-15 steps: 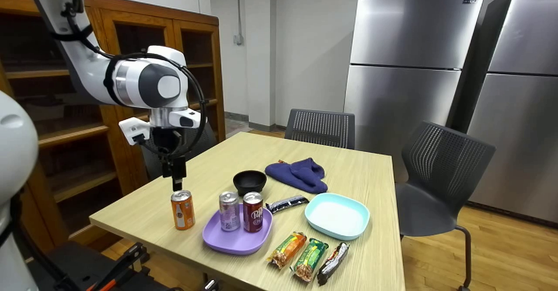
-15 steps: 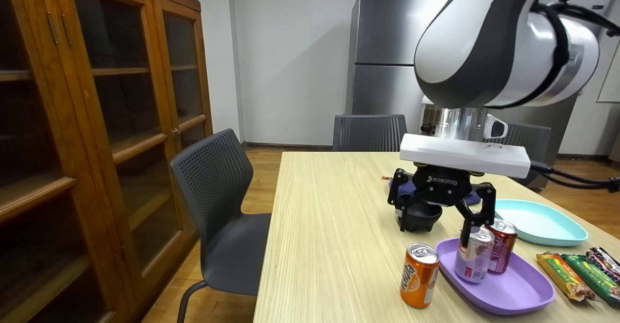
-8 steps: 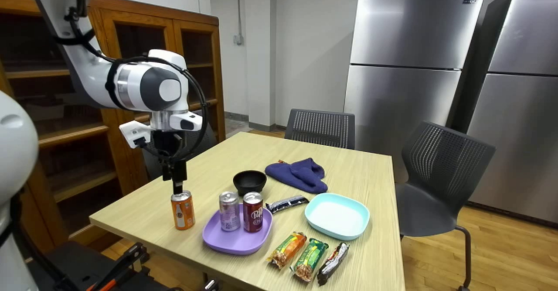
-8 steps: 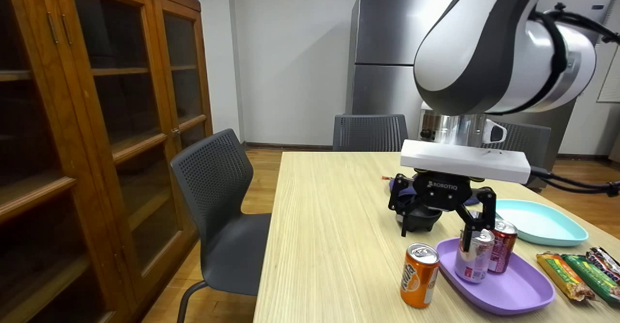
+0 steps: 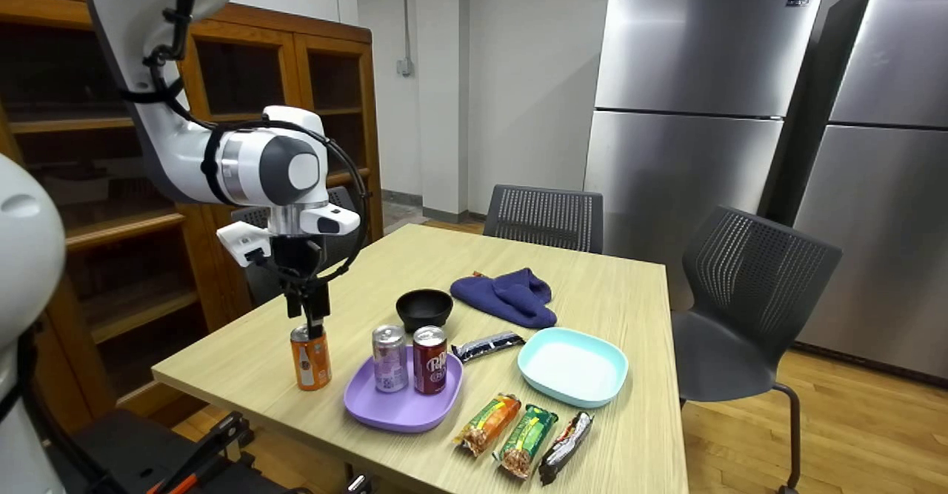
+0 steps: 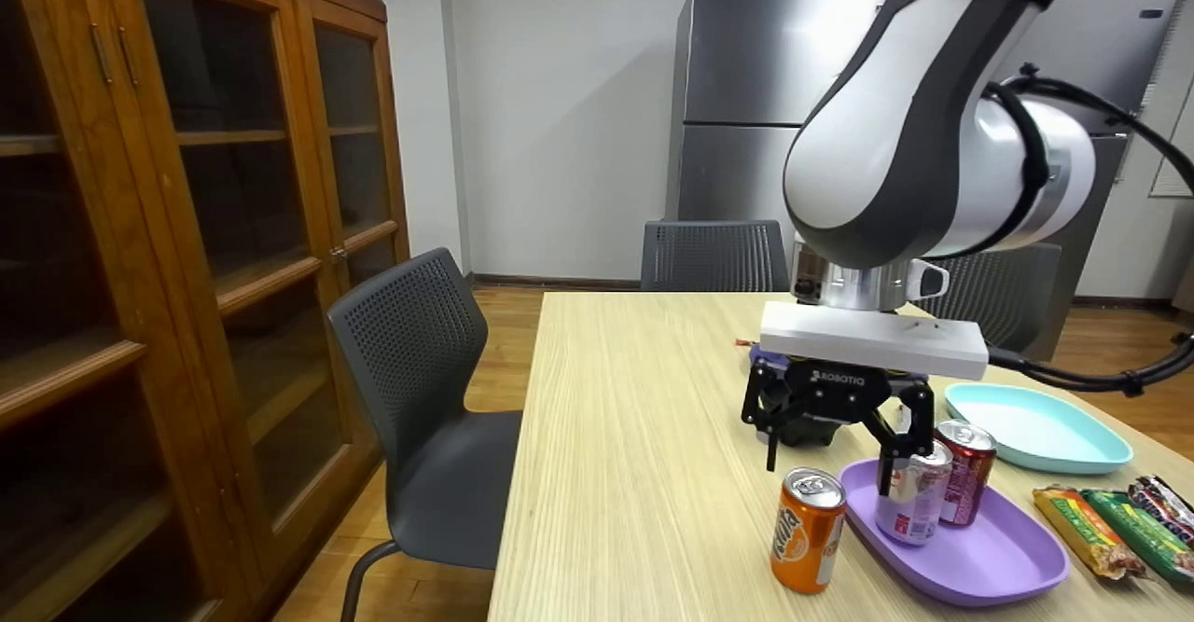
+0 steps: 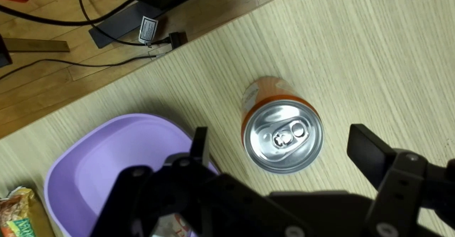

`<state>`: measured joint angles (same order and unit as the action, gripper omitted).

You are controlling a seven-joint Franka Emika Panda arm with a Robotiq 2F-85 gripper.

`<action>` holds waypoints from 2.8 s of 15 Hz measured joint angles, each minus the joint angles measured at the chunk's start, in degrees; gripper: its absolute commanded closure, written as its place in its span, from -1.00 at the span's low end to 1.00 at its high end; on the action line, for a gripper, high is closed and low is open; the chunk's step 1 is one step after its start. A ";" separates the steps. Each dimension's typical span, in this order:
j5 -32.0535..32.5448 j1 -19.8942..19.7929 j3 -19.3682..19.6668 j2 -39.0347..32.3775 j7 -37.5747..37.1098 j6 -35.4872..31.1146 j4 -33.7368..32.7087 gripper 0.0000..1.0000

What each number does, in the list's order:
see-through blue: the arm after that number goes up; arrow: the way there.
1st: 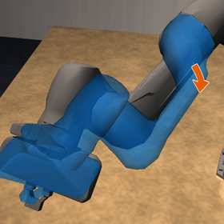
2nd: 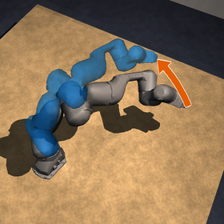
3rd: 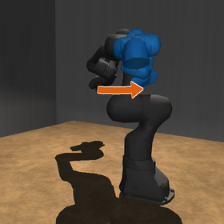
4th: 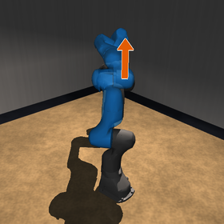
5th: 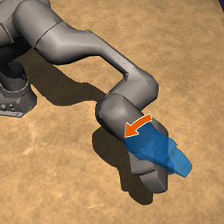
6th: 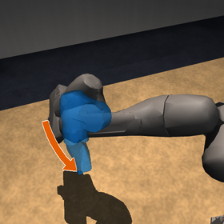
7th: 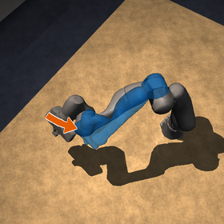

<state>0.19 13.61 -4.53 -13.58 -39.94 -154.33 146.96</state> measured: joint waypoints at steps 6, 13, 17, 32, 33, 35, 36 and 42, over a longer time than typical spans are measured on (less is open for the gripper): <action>0.00 1.12 1.50 -5.52 0.00 -0.70 -3.98 -1.00; -0.04 2.38 2.83 -9.43 0.00 -0.67 -6.31 -1.00; -0.08 2.61 2.83 -9.91 0.00 -0.64 -6.36 -1.00; -0.08 3.04 2.96 -8.94 0.39 -0.63 -5.29 0.22; -0.08 3.02 3.05 -8.35 0.76 -0.62 -4.78 0.22; -0.08 2.86 3.26 -6.80 1.92 -0.62 -3.45 0.22; -0.08 2.66 3.34 -5.86 2.89 -0.62 -2.64 0.22; -0.21 -0.52 3.43 -0.42 12.50 -0.22 2.50 0.22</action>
<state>-0.02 13.09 -1.10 -14.00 -27.44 -154.54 149.46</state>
